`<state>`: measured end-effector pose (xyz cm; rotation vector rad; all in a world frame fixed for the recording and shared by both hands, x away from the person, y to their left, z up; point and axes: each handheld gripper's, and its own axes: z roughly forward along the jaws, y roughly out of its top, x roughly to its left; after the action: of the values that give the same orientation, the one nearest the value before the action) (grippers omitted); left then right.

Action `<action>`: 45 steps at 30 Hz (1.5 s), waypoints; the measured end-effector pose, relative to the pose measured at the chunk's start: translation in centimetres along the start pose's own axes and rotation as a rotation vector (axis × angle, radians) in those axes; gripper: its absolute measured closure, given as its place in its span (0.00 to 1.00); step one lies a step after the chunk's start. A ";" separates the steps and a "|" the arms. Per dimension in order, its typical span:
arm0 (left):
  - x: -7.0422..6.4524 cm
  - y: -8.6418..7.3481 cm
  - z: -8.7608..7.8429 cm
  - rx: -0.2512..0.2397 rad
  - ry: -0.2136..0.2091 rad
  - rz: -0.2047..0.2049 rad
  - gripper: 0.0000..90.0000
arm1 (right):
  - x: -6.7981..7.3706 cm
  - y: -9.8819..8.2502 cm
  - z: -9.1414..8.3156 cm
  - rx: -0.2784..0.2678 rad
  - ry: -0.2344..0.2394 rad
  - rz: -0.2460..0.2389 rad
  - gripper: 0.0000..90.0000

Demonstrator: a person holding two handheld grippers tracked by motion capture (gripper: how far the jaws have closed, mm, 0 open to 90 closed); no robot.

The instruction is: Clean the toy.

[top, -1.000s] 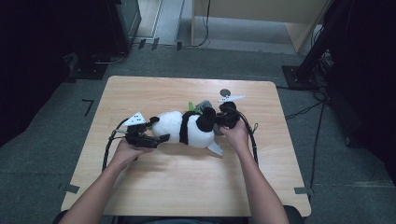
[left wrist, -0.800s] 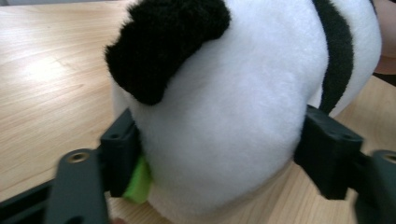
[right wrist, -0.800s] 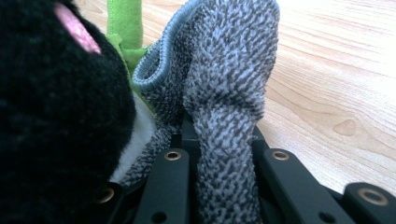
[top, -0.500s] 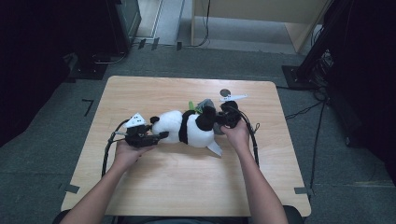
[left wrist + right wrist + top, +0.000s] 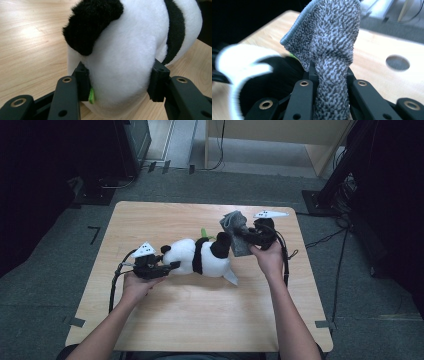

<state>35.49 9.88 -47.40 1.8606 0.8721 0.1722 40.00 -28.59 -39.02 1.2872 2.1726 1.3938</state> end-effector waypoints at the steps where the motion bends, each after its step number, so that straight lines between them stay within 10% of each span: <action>1: 0.0 0.0 0.0 0.001 0.003 0.002 0.54 | 0.4 0.6 -0.6 -0.014 0.001 -0.008 0.88; 8: -0.4 -0.3 0.0 -0.009 0.021 0.008 0.53 | 5.4 3.6 -0.7 -0.014 0.089 -0.078 0.88; 22: -0.5 -0.5 -0.1 -0.011 0.034 -0.015 0.52 | 15.5 3.6 9.2 0.142 0.243 -0.105 0.87; 29: -0.4 -0.6 0.0 0.002 0.042 -0.041 0.52 | 14.5 2.6 11.1 0.191 0.190 -0.110 0.86; 45: -0.1 -0.3 0.0 0.015 0.035 -0.073 0.52 | 9.5 2.7 7.8 0.249 0.028 -0.090 0.87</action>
<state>35.31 9.87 -47.68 1.8416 0.9669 0.1533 40.76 -16.02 -38.56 1.2376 2.4521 1.1429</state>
